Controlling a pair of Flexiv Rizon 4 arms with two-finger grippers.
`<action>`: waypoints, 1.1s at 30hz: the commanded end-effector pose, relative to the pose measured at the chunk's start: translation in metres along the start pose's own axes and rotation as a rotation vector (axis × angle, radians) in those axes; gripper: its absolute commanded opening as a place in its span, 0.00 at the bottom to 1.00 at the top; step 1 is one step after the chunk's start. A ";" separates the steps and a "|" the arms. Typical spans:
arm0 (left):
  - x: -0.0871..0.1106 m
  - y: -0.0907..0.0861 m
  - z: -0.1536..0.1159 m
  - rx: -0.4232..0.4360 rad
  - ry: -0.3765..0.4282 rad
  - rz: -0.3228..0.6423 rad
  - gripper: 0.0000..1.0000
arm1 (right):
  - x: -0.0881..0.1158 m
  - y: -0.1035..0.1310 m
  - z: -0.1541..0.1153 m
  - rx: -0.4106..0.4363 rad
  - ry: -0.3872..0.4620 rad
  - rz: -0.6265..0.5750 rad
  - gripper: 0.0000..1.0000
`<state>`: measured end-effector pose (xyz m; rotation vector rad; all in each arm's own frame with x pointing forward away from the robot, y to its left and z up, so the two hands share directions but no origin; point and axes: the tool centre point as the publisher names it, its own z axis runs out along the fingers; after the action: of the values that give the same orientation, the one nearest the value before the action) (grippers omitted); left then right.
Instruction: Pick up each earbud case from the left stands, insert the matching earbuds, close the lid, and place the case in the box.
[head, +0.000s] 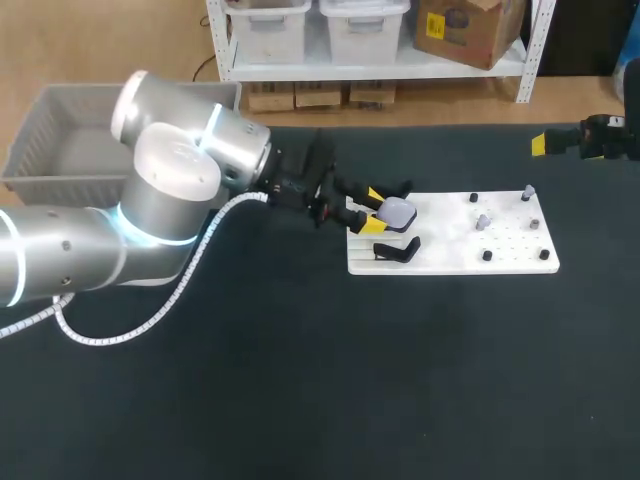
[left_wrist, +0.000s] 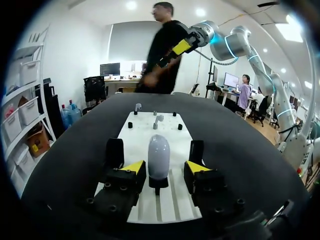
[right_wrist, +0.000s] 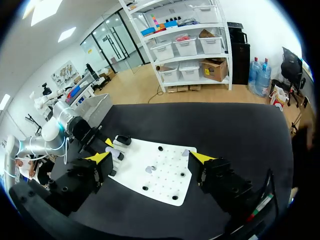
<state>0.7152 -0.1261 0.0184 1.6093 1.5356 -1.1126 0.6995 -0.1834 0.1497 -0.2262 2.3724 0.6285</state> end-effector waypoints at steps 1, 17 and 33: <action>-0.001 0.005 0.004 0.004 -0.004 0.001 0.49 | 0.000 -0.001 0.000 -0.004 0.000 -0.001 1.00; -0.002 0.007 0.012 0.020 -0.005 0.000 0.49 | 0.000 -0.001 0.000 -0.004 0.000 -0.001 1.00; -0.011 0.001 0.007 0.023 -0.022 0.027 0.00 | 0.000 -0.001 0.000 -0.004 0.000 -0.001 1.00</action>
<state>0.7180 -0.1402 0.0209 1.6249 1.4939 -1.1364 0.6995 -0.1834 0.1497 -0.2262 2.3724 0.6285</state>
